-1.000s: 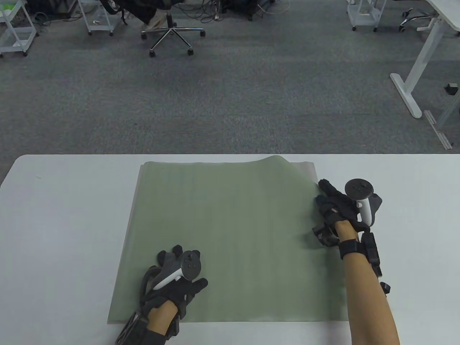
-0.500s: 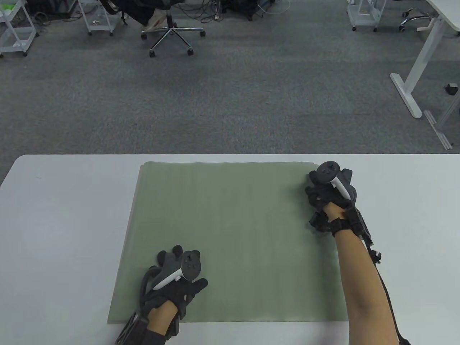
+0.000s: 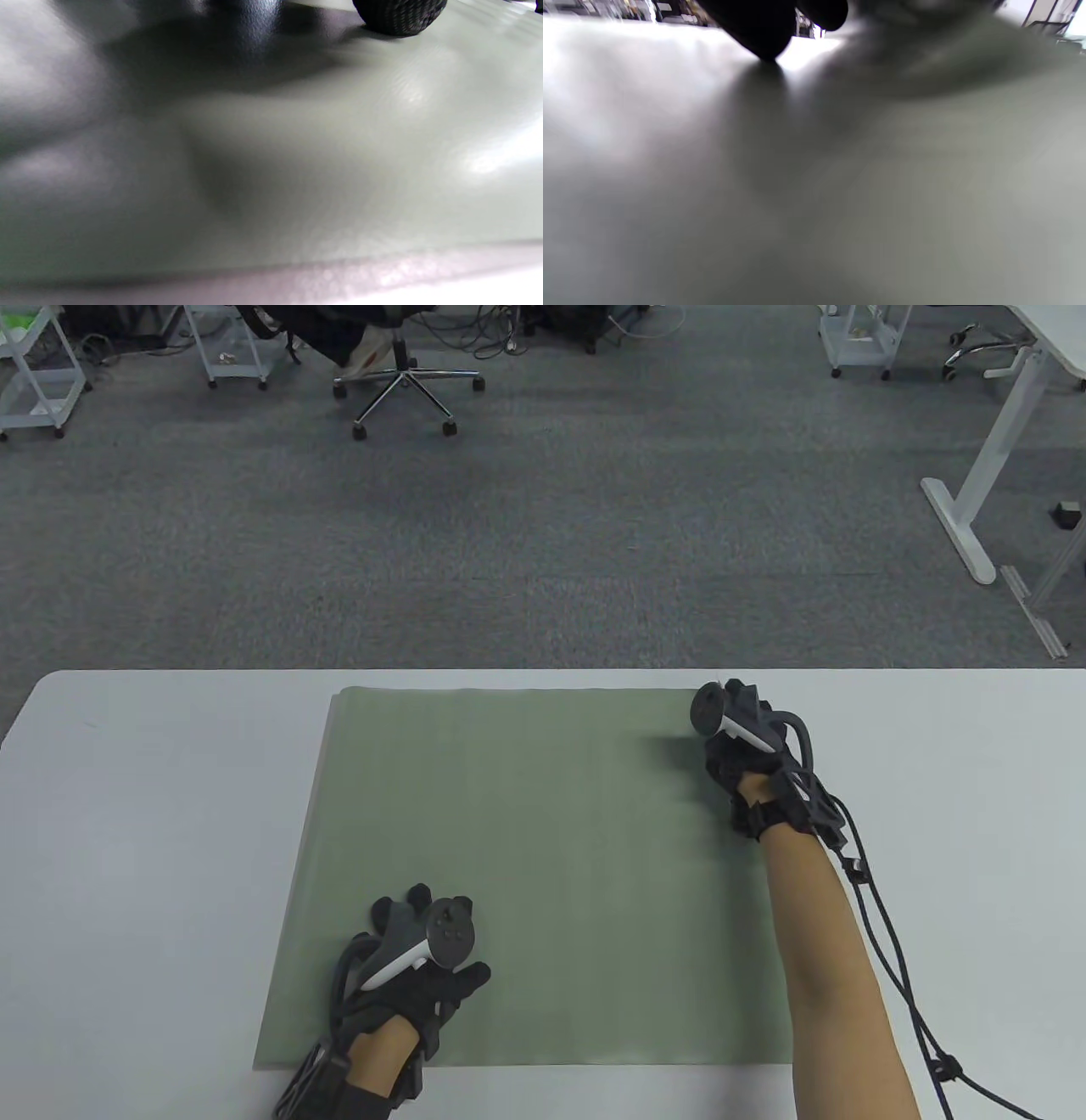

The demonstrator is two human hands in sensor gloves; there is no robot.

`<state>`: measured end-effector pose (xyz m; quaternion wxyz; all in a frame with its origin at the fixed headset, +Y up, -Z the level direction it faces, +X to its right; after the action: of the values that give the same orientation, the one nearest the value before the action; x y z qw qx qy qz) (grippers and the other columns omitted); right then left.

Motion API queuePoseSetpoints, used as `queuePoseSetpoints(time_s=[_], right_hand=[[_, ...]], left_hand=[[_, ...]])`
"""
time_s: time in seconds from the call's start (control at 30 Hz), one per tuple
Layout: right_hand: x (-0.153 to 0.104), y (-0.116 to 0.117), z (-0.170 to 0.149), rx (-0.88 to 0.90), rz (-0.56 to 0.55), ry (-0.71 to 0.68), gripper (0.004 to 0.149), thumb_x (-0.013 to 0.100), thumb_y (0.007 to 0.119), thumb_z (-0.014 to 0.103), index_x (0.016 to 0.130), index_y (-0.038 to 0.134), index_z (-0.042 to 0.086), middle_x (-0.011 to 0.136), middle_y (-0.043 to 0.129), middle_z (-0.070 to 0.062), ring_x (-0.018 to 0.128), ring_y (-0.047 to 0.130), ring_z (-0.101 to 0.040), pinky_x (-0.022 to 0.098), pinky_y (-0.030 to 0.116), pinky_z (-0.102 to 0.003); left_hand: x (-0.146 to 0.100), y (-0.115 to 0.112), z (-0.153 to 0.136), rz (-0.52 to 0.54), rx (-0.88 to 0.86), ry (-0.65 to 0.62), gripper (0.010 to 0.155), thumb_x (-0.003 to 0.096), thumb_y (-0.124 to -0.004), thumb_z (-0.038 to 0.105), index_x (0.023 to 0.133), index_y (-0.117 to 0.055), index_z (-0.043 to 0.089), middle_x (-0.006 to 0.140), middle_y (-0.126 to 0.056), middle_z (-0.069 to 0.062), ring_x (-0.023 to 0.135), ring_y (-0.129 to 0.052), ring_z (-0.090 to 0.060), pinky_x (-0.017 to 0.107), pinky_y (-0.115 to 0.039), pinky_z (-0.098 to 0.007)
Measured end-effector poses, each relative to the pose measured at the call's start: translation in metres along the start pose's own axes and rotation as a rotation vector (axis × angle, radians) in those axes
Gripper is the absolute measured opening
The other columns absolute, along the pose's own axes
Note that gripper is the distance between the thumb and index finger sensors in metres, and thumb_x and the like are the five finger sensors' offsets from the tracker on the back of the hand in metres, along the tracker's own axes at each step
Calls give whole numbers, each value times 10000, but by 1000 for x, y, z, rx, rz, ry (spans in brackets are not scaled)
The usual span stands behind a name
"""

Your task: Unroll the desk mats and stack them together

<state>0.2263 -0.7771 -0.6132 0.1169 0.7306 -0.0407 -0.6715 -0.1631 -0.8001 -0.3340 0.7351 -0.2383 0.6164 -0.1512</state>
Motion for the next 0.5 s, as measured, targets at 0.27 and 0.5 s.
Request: queuePoseSetpoints(time_s=[0.27, 0.5], right_hand=[[-10, 7, -18, 285, 40, 114, 749, 590, 630, 383, 1168, 297, 41, 1095, -13, -443, 1026, 219, -691, 665, 416, -781], [-64, 2, -16, 329, -13, 10, 741, 583, 639, 396, 1160, 341, 38, 1129, 78, -412, 1018, 257, -696, 637, 423, -801]], left_hand=[[-1, 0, -2, 16, -3, 12, 828, 560, -570, 560, 1209, -163, 244, 1236, 6, -287, 1010, -112, -760, 621, -285, -874], [-2, 0, -4, 33, -10, 5, 834, 559, -574, 578, 1215, -182, 245, 1249, -11, -275, 1021, -126, -751, 632, -281, -865]])
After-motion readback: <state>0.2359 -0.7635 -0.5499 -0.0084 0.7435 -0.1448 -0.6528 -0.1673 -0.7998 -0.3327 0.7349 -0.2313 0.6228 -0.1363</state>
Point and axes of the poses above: the tracker on the back of each hand, its own z axis roughly to the thumb side, its own x axis roughly from the wrist to the fingertips, y = z × x, the point moved 2 cm from there along x, roughly from the wrist to the fingertips
